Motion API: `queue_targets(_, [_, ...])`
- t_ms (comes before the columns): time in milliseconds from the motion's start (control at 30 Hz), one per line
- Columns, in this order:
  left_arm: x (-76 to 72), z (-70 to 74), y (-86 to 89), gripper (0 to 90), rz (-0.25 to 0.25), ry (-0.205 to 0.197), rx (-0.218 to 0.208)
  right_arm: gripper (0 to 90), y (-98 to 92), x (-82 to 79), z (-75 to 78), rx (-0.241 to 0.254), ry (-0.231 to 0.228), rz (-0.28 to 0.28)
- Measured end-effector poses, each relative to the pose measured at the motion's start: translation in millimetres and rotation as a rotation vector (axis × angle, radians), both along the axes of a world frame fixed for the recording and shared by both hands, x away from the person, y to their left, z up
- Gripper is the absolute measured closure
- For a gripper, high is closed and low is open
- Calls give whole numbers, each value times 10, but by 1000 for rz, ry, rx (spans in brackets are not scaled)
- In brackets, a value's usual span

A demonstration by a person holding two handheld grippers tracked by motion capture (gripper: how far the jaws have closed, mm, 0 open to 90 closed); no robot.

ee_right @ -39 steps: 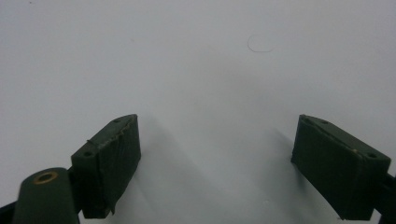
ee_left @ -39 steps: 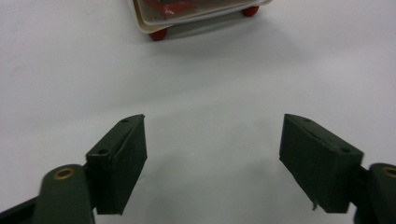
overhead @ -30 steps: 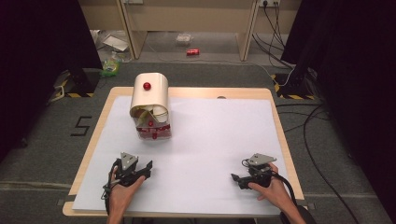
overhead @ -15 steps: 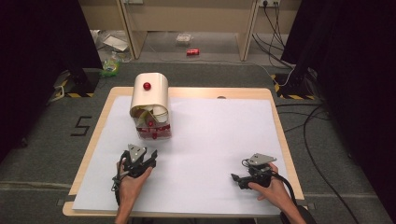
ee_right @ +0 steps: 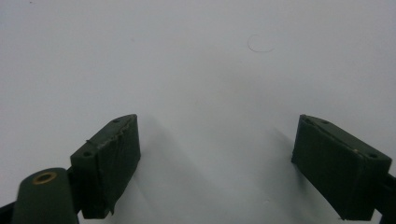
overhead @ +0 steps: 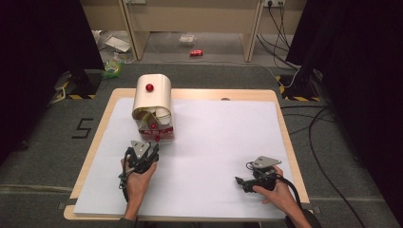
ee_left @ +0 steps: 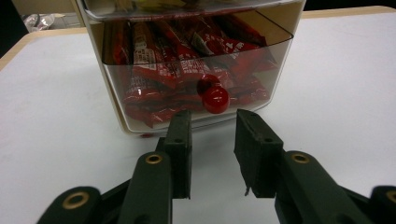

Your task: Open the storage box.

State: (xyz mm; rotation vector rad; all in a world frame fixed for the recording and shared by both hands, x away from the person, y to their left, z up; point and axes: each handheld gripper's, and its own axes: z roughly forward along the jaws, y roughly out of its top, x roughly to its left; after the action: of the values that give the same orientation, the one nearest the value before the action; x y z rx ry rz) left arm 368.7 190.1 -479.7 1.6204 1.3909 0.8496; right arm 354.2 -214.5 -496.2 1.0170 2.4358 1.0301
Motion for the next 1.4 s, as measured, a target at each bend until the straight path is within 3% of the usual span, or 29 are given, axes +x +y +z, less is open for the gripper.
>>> queue_targets(133, [34,-27,-39,694,5,-3,-5,155,0,0,0,0,0,0])
queue_targets(233, [55,-34,-77,695,14,-12,18,155,0,0,0,0,0,0])
queue_targets(433, [106,-77,-110,700,68,-25,10,155,1,-1,0,-1,-1,0])
queue_targets(700, [145,-102,-194,688,82,-29,22,154,0,1,0,0,0,0])
queue_targets(833, [175,-87,-217,688,115,-41,19,154,0,0,0,0,0,0])
queue_targets(1100, [196,-107,-281,712,157,-34,51,154,1,0,0,-1,-1,0])
queue_targets(1400, [201,-111,-312,738,183,-33,43,154,1,0,0,0,-1,0])
